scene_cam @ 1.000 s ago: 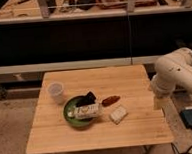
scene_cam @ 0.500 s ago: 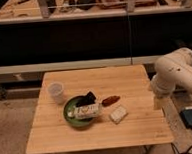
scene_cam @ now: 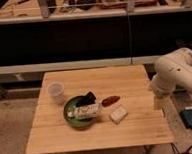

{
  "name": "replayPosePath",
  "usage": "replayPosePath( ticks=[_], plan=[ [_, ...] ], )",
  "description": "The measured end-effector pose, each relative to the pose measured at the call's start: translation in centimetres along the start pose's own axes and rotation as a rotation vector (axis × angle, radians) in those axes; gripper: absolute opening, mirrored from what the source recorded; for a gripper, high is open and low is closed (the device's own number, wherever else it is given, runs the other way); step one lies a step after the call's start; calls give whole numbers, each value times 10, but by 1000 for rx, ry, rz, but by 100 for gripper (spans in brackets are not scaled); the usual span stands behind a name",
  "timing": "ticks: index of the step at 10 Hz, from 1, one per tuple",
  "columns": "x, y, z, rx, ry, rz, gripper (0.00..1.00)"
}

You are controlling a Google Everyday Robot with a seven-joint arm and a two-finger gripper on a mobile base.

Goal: Place the pepper in the ceramic cup

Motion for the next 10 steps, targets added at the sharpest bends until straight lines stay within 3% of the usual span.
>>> replayPosePath(
  ticks=[2, 4, 6, 8, 10],
  plan=[
    [-1, -12, -3, 19, -8, 5, 65],
    [-32, -56, -21, 103, -67, 2, 65],
    [-68, -93, -46, 218, -156, 39, 65],
    [-87, -105, -52, 252, -193, 44, 65],
    [-83, -105, -52, 254, -188, 48, 65]
  ],
)
